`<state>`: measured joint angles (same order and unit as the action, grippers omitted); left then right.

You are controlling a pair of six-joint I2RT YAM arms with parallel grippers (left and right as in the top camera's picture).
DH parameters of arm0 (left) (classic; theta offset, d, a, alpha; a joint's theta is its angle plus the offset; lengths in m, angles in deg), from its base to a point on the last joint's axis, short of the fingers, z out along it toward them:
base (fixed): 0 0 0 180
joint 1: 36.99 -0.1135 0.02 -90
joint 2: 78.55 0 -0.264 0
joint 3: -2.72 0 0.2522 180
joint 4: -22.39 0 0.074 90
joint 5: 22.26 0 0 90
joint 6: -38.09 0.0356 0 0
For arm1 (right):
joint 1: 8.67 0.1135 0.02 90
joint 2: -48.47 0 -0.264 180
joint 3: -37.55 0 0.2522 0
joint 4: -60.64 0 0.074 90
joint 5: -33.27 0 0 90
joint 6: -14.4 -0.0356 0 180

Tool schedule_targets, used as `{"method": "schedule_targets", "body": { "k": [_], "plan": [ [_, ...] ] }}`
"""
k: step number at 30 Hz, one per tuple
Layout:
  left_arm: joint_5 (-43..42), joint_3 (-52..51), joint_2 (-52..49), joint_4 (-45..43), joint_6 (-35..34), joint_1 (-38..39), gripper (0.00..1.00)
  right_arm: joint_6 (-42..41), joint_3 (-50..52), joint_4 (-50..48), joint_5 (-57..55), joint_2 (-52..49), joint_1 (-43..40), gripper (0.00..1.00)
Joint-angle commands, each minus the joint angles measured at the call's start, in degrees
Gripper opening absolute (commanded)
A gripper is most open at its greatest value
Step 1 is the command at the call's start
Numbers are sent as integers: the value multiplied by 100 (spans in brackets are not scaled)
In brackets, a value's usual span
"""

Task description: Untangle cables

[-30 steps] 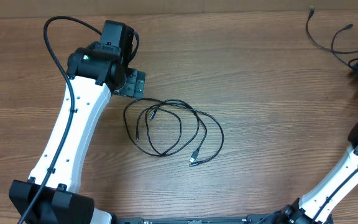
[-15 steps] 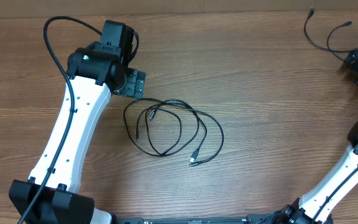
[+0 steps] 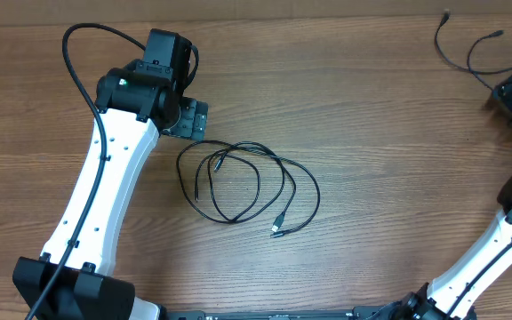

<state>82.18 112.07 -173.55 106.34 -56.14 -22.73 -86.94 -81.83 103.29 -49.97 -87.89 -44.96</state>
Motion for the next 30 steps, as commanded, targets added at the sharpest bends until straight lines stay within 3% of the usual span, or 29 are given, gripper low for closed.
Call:
{"method": "schedule_targets", "body": {
  "k": [1, 9, 15, 18, 25, 30],
  "plan": [
    [70, -31, -35, -17, 85, 0, 100, -31, 42, 319, -435, 498, -20, 100],
    [70, -31, -35, -17, 85, 0, 99, 61, 42, 1506, -284, 1241, -13, 100],
    [70, -31, -35, -17, 85, 0, 100, 439, 42, 2420, 1414, 1910, 33, 100],
    [70, -31, -35, -17, 85, 0, 100, 442, 42, 2896, 1729, 2253, 155, 100],
    [70, -31, -35, -17, 85, 0, 100, 1056, 42, 3801, 1727, 3001, 1005, 100],
    [70, -31, -35, -17, 85, 0, 100, 1058, 42, 4376, 1709, 3324, 1965, 100]
  ]
}}
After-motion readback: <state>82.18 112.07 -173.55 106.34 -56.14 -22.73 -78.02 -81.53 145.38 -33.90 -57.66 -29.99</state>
